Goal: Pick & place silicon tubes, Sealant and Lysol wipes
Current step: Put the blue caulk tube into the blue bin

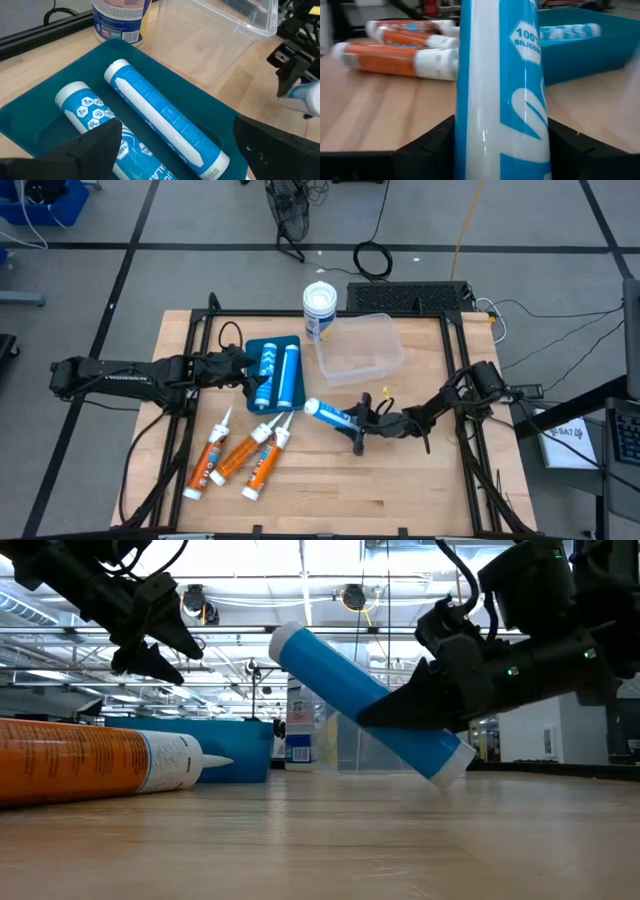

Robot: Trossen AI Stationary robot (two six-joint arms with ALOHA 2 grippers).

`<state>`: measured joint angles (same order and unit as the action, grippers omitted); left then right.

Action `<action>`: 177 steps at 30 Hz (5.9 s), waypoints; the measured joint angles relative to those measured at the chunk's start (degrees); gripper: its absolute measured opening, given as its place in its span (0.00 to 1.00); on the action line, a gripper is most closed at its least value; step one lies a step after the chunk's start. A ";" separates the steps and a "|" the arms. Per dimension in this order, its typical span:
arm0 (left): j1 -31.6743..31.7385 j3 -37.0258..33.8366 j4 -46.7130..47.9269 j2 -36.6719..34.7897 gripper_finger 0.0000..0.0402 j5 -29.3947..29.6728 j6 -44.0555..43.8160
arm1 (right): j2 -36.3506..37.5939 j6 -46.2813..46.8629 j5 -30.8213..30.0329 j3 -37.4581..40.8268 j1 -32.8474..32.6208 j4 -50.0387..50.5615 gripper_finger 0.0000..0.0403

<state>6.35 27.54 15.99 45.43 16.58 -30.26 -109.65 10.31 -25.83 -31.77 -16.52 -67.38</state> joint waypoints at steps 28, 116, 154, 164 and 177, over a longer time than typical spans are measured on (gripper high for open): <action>0.10 0.01 -13.56 -0.02 0.93 0.07 0.02 | 0.35 -13.54 27.74 -0.22 11.33 -19.96 0.52; -2.81 0.01 -30.05 8.26 0.84 0.02 34.25 | 24.28 -31.22 10.85 -19.91 16.02 35.12 0.52; -4.09 -0.71 -53.33 7.04 0.79 -14.57 35.89 | 18.66 -29.27 24.62 -19.83 21.78 16.65 0.52; -3.96 -0.71 -64.46 13.87 0.79 -14.69 37.91 | 13.10 -28.93 25.02 -23.50 21.78 13.92 0.52; -3.68 -0.30 -70.39 15.30 0.76 -15.08 37.79 | 10.30 -27.42 27.94 -25.94 21.75 12.91 0.52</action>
<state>2.68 27.24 -54.40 60.73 1.50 7.53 -99.35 -17.11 2.11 -57.71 5.22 -54.47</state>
